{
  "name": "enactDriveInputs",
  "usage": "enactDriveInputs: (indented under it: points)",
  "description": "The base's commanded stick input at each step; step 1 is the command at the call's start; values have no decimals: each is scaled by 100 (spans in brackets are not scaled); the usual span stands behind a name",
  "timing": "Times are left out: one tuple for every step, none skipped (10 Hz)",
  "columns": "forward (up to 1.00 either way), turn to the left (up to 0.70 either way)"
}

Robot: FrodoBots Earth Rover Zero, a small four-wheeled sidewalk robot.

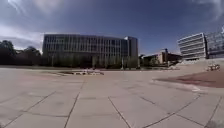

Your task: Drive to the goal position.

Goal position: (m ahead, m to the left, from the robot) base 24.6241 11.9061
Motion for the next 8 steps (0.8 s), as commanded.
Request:
enactDriveInputs:
  points:
    - [50, 0]
    - [50, 0]
    - [50, 0]
    - [50, 0]
    - [50, 0]
    - [50, 0]
    - [50, 0]
    - [50, 0]
